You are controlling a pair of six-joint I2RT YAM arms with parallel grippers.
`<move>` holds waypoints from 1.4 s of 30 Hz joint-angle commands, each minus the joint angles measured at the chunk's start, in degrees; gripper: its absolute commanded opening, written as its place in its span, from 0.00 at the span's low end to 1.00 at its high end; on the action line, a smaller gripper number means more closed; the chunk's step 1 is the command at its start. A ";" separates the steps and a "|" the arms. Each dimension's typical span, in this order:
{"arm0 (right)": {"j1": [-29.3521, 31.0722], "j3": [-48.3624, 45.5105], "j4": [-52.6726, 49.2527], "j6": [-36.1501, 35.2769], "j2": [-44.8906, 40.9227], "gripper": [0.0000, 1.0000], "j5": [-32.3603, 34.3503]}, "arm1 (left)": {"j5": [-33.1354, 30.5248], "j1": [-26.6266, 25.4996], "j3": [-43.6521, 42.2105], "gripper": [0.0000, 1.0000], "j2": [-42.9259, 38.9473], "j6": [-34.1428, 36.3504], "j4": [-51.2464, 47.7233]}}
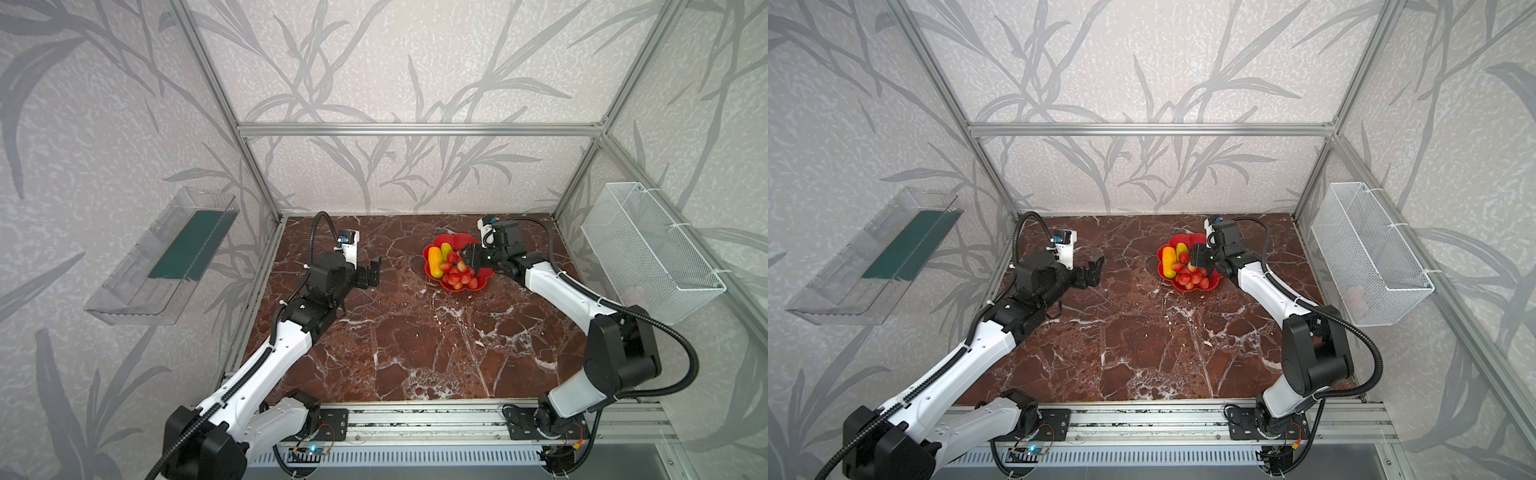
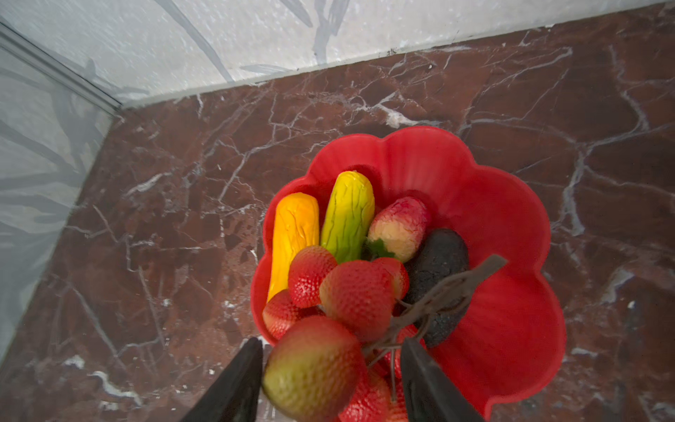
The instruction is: Place and organize the fake fruits in the fruit bowl
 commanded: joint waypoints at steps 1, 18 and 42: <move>-0.70 3.85 -0.56 -2.33 1.39 0.73 3.00 | -1.65 0.40 0.87 0.96 -1.30 1.40 1.03; -1.02 -26.54 17.00 -15.38 -26.90 0.99 17.28 | -28.60 7.18 -23.51 1.00 -4.58 9.24 24.60; -8.66 -49.21 73.00 -25.15 -1.47 0.99 16.07 | -13.93 23.53 -26.89 0.99 28.32 2.95 55.47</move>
